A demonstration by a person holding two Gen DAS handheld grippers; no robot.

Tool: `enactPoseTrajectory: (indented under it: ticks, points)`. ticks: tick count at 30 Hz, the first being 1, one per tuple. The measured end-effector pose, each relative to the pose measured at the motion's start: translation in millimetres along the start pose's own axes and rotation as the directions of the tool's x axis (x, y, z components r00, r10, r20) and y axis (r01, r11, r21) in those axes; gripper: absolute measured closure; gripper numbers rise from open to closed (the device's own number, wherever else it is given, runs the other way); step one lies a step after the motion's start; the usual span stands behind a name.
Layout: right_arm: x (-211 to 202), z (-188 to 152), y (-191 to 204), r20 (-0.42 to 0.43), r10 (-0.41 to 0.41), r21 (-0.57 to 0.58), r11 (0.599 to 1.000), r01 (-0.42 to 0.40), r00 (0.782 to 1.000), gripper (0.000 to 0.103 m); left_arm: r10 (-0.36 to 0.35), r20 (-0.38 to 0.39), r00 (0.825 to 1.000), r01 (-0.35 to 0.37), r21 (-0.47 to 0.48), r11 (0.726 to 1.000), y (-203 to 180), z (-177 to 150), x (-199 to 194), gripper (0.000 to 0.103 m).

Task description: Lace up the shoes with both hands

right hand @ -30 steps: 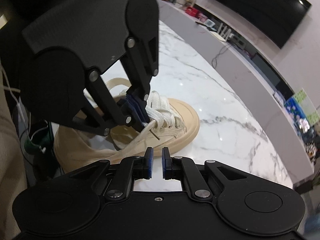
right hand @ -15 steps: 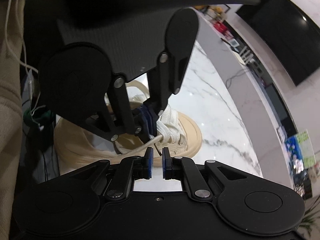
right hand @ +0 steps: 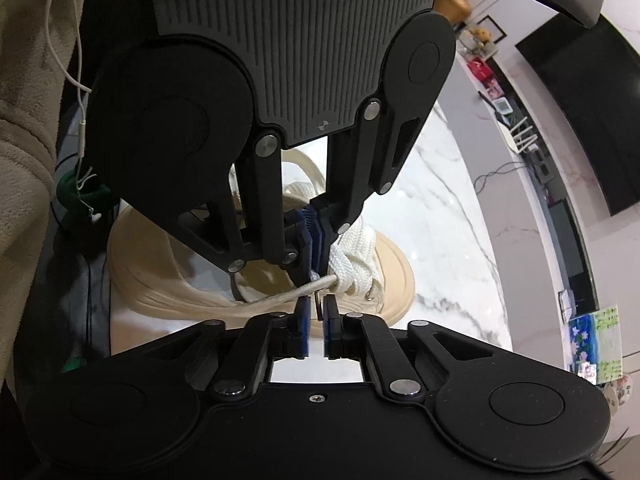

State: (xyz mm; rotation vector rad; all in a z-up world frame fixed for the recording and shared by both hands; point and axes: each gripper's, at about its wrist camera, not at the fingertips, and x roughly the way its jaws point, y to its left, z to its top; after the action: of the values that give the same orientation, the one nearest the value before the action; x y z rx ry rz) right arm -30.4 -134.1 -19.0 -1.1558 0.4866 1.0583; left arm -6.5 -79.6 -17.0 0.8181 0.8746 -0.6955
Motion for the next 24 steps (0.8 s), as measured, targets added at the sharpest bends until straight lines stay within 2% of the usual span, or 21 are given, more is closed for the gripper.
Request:
enactPoseTrajectory:
  ticks: [5, 8, 13, 18, 24]
  points:
    - [-2.8, 0.8, -0.8, -0.013, -0.004, 0.035, 0.999, 0.005, 1.0, 0.103, -0.016, 0.021, 1.0, 0.016, -0.024, 1.0, 0.9, -4.3, -7.9, 0.088]
    - [-7.0, 0.3, -2.0, -0.024, -0.007, 0.058, 0.998, 0.008, 1.0, 0.103, -0.006, 0.034, 0.999, 0.007, -0.039, 0.999, -0.6, -8.7, -17.5, 0.087]
    - [-14.2, -7.0, -2.6, -0.078, -0.057, 0.086, 0.994, 0.063, 0.995, 0.103, 0.038, 0.048, 0.998, -0.034, -0.077, 0.996, -2.7, -17.6, -35.3, 0.084]
    - [-25.7, -14.1, 5.9, -0.144, -0.098, 0.114, 0.987, 0.115, 0.985, 0.103, 0.087, 0.026, 0.996, -0.083, -0.113, 0.99, -4.0, -28.3, -48.0, 0.083]
    - [-41.6, -31.7, 9.7, -0.219, -0.137, 0.157, 0.972, 0.174, 0.966, 0.103, 0.108, 0.032, 0.994, -0.103, -0.136, 0.985, -7.5, -33.2, -59.2, 0.083]
